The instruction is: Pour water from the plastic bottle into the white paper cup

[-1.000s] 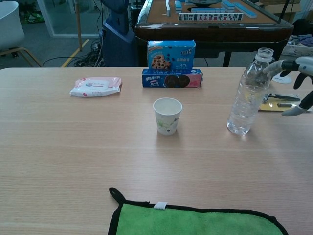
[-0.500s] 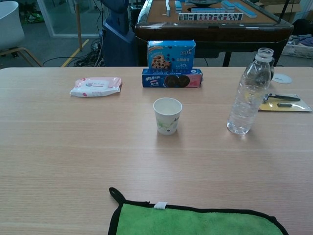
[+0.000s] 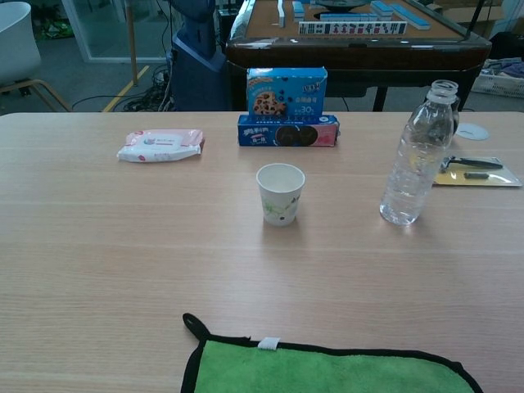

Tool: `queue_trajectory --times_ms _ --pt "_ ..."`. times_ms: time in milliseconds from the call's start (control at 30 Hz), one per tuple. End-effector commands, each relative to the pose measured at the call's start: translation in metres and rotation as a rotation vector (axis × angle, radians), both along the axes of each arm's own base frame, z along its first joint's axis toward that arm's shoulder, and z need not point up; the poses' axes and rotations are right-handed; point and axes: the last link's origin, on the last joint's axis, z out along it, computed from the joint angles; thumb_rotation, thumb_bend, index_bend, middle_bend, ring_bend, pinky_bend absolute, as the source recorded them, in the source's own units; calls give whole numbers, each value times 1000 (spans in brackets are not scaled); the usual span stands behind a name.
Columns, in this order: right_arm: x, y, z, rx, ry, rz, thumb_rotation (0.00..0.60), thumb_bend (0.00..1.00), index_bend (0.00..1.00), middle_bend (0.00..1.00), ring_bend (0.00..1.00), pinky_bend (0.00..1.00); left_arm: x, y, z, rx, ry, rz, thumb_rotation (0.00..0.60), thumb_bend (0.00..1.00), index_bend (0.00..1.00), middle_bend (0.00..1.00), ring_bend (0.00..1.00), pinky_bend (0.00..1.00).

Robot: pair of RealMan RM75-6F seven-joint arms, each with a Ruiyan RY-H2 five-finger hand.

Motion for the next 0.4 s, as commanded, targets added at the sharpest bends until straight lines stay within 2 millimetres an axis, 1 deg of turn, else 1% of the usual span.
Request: queue_trajectory --times_ms 33,400 --pt "-1 0 0 -7 -16 -3 600 0 158 171 128 314 0 0 -2 -7 6 6 600 35 477 587 494 665" --pt "-6 -4 -1 6 -24 -17 600 0 158 171 128 314 -2 1 -3 -24 20 21 600 35 478 574 494 664"
